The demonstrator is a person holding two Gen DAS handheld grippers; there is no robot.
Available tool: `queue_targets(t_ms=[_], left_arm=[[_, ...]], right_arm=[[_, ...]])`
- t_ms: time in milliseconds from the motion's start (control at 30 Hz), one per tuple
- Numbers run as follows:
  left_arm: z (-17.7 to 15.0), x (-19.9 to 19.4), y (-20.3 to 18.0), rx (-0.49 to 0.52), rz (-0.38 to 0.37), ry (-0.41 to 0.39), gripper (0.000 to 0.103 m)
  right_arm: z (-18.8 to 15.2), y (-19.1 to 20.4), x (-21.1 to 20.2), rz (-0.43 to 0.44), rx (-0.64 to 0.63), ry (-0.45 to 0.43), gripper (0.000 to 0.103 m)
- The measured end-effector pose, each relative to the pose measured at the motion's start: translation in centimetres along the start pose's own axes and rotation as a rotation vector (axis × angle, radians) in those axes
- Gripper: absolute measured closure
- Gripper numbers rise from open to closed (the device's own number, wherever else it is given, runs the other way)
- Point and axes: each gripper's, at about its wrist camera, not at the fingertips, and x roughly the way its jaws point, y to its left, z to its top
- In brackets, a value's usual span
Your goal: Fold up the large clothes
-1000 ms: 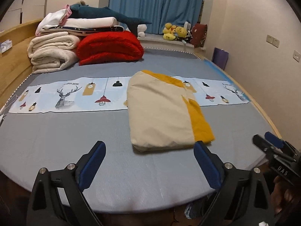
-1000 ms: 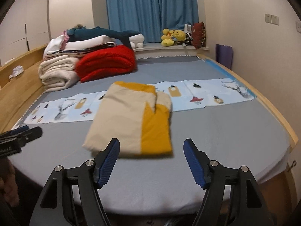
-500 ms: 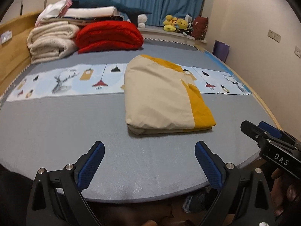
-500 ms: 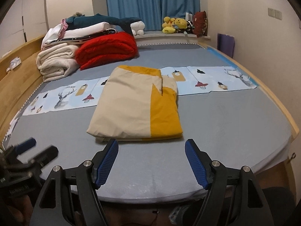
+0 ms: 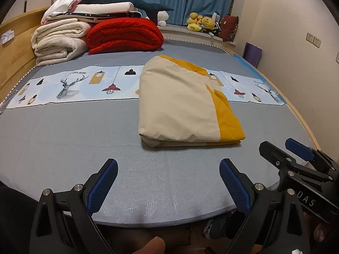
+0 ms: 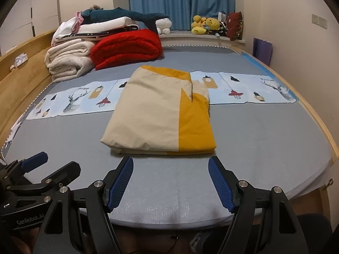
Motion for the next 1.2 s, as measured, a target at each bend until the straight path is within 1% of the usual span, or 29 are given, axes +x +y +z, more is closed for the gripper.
queue_targets(t_ms=[133,1200], left_arm=[[-0.05,0.04,-0.15,0.003,0.004,-0.005,0.008],[0.0,0.32,-0.2,0.002,0.003,-0.009,0.008]], right_arm=[[-0.04,0.46,0.13,-0.009,-0.025,-0.007,0.029],[-0.08,0.44,0.28,-0.009,-0.027,-0.007,0.029]])
